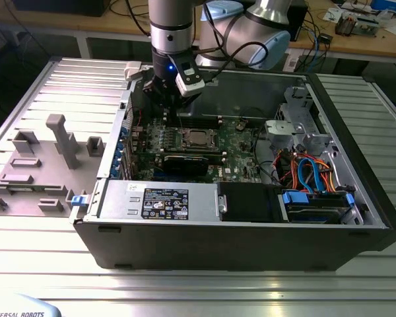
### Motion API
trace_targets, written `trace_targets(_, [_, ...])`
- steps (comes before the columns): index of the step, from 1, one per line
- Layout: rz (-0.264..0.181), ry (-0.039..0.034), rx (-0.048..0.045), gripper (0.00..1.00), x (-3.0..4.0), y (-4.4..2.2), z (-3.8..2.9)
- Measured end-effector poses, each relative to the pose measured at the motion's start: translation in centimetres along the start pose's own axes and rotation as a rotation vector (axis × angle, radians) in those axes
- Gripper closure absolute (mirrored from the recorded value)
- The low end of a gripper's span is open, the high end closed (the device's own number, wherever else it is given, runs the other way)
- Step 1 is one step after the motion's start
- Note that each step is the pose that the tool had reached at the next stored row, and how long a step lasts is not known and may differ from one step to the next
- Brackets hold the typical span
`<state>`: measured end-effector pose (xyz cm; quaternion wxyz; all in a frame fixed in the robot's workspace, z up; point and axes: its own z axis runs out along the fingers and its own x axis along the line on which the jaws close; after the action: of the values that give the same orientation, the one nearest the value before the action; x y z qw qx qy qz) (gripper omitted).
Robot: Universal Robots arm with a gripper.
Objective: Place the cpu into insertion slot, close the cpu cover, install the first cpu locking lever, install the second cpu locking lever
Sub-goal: 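Install the first cpu locking lever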
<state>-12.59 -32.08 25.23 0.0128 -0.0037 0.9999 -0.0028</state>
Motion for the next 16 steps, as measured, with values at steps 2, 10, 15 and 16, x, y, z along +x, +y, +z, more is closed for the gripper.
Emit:
trace_targets(2, [-0.001, -0.0055, 0.0024, 0.89, 0.00, 0.16, -0.01])
trace_targets(10, [-0.009, -0.0088, 0.0031, 0.89, 0.55, 0.59, -0.03])
trace_targets(15, [-0.019, -0.0117, 0.0051, 0.89, 0.55, 1.16, -0.10])
trace_targets(16, [-0.020, -0.0126, 0.0053, 0.89, 0.55, 1.23, -0.15])
